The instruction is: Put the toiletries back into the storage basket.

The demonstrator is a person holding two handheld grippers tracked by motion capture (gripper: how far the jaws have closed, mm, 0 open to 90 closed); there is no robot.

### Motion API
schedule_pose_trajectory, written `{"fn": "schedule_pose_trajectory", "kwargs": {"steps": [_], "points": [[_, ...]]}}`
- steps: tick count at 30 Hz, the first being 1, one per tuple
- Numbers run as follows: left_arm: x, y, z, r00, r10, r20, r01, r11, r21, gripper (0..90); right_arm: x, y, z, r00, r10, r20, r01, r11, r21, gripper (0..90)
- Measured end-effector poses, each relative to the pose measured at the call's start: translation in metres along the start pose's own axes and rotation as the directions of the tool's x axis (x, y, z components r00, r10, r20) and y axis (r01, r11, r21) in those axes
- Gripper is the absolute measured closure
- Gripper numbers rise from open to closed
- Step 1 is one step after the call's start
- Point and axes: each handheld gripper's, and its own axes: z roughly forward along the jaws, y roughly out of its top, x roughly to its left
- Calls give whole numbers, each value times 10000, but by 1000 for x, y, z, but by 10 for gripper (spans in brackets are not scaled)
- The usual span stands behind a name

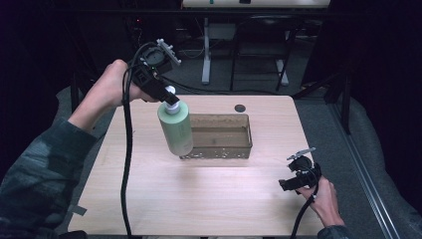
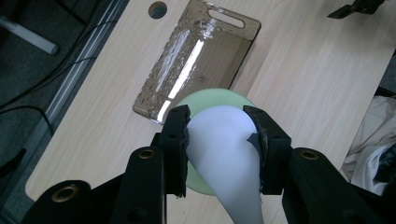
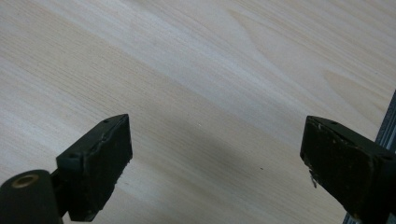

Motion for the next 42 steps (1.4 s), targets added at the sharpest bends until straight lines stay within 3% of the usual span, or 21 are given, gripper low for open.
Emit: {"fn": "schedule_pose_trajectory", "kwargs": {"steps": [15, 33, 42], "points": [[9, 8, -2, 9997, -134, -200, 133, 9999, -61, 626, -1, 0, 1, 10000, -3, 23, 2, 10000, 53, 0], [20, 22, -2, 9987, -238, -445, 236, 9997, -71, 626, -1, -1, 3, 10000, 3, -47, -2, 9999, 148, 0], [25, 27, 6, 9980, -348, -531, 350, 9994, 29, 626, -1, 0, 3, 10000, 35, -46, -34, 9998, 189, 0]]}}
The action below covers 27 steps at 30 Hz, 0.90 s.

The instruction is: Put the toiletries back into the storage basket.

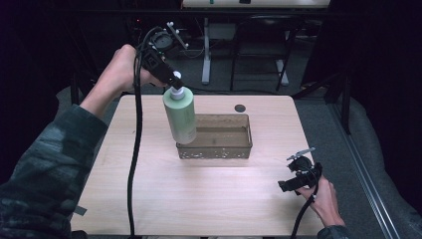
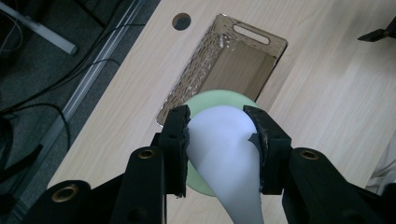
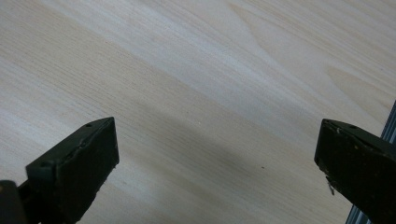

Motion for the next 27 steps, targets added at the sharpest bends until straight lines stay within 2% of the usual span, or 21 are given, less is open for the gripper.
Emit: {"fn": "schedule_pose_trajectory", "kwargs": {"steps": [27], "points": [[15, 9, 25, 9981, -596, -132, 593, 9981, -170, 626, 1, 0, 1, 9999, -113, -28, 113, 9999, 59, 0]]}}
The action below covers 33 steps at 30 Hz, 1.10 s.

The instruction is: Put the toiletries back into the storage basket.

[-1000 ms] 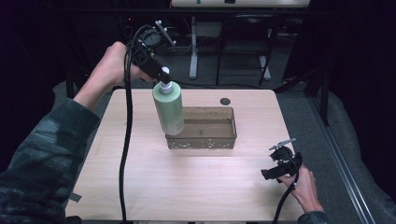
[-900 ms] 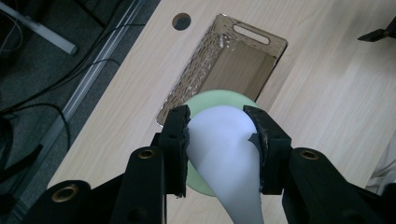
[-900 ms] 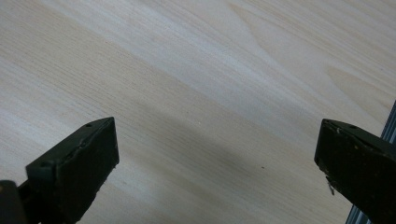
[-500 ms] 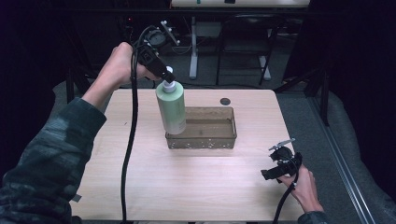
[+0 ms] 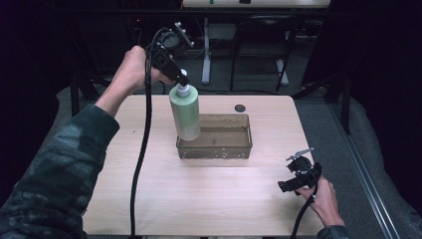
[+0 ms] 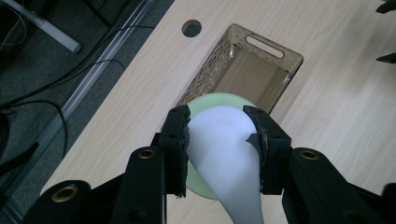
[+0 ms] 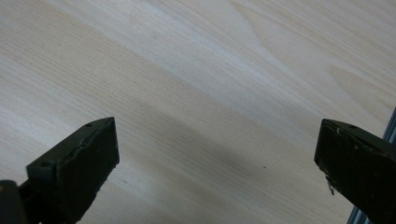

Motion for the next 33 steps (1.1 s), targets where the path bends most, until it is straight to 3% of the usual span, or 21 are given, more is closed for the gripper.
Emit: {"fn": "schedule_pose_trajectory", "kwargs": {"steps": [8, 19, 33], "points": [[5, -3, 12, 9999, -105, 32, 104, 9997, 223, 626, 0, 0, 1, 10000, -29, 12, 29, 10000, 33, 0], [10, -5, 19, 9995, -301, 91, 300, 9995, 96, 626, 0, 0, 1, 10000, -27, 20, 27, 10000, 52, 0], [6, -4, 33, 9993, -243, 272, 242, 9997, 70, 626, 0, 0, 1, 10000, -20, 12, 19, 10000, 87, 0]]}}
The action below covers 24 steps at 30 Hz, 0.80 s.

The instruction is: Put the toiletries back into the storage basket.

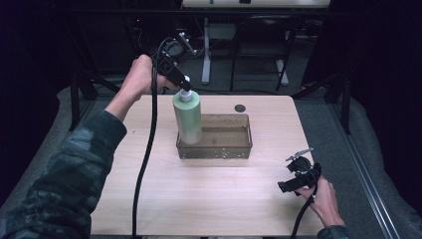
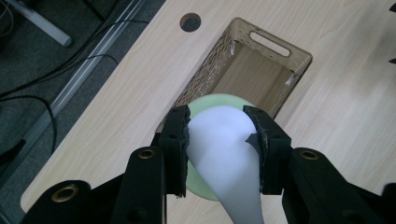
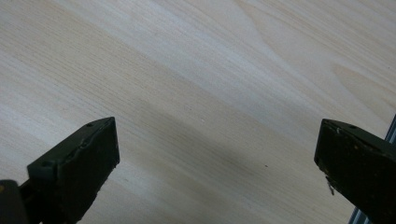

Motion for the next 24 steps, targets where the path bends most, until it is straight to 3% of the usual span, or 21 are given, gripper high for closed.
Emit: {"fn": "schedule_pose_trajectory", "kwargs": {"steps": [24], "points": [[-2, -9, 25, 9996, -50, 282, 45, 9999, 165, 626, 1, 0, -1, 9999, -102, -47, 102, 9999, -103, 0]]}}
